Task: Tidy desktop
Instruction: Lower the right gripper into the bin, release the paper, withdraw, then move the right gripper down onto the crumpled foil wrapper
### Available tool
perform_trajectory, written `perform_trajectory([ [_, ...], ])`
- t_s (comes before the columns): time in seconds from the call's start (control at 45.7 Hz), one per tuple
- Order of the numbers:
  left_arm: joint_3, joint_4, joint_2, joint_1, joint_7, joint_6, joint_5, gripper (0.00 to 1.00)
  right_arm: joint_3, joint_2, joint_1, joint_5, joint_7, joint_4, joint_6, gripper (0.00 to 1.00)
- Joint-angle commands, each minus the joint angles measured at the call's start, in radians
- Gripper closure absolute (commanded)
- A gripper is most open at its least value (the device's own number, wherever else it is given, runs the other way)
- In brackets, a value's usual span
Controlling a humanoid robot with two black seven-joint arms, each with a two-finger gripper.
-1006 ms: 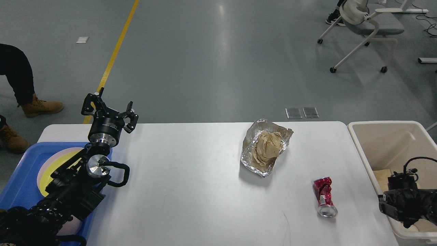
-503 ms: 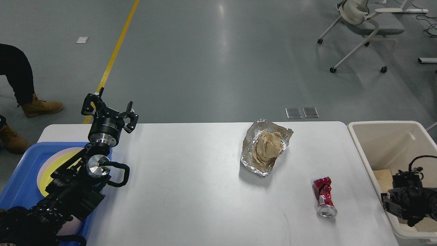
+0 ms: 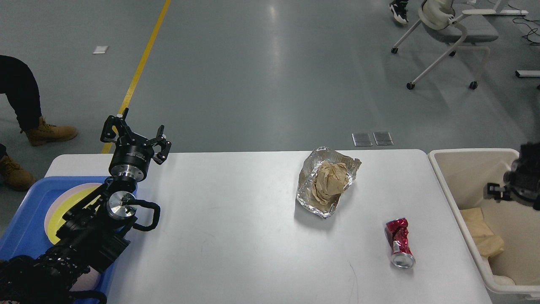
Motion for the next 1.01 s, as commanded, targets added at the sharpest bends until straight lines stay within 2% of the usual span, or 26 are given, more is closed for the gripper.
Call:
perform_trajectory([
  [0.0,0.0,0.0,0.0,-0.001,0.0,0.0,0.0,0.04,-0.101,0.018,0.218,0.205,0.0,0.032,0.266,0.0],
  [0.131,0.0,0.0,0.0,0.0,0.0,0.001,0.0,0.04,-0.161,0.083,0.392,0.331,0.0,0.036,0.483,0.0],
  [0.328,0.0,0.0,0.0,0.0,0.0,0.0,0.0,0.04,-0.156,0.205,0.55,0.449,0.001,0.103,0.483,0.0],
  [0.547,0.0,0.0,0.0,0.0,0.0,0.0,0.0,0.04,-0.098,0.228,0.55,0.514,0.006,0.157,0.483,0.0],
  [0.591,0.0,0.0,0.0,0.0,0.0,0.0,0.0,0.04,-0.098,0.232,0.539,0.515,0.006,0.196,0.483,0.05],
  [0.722,0.0,0.0,0.0,0.0,0.0,0.0,0.0,0.04,-0.043,0.277,0.467,0.517,0.009,0.37,0.08,0.06],
  [0.787,0.0,0.0,0.0,0.0,0.0,0.0,0.0,0.04,0.002,0.3,0.406,0.514,0.009,0.414,-0.083,0.05],
  [0.875,0.0,0.0,0.0,0.0,0.0,0.0,0.0,0.04,0.06,0.343,0.326,0.509,0.009,0.411,-0.174,0.06],
  [0.984,0.0,0.0,0.0,0.0,0.0,0.0,0.0,0.04,0.114,0.355,0.277,0.505,0.009,0.404,-0.217,0.06],
])
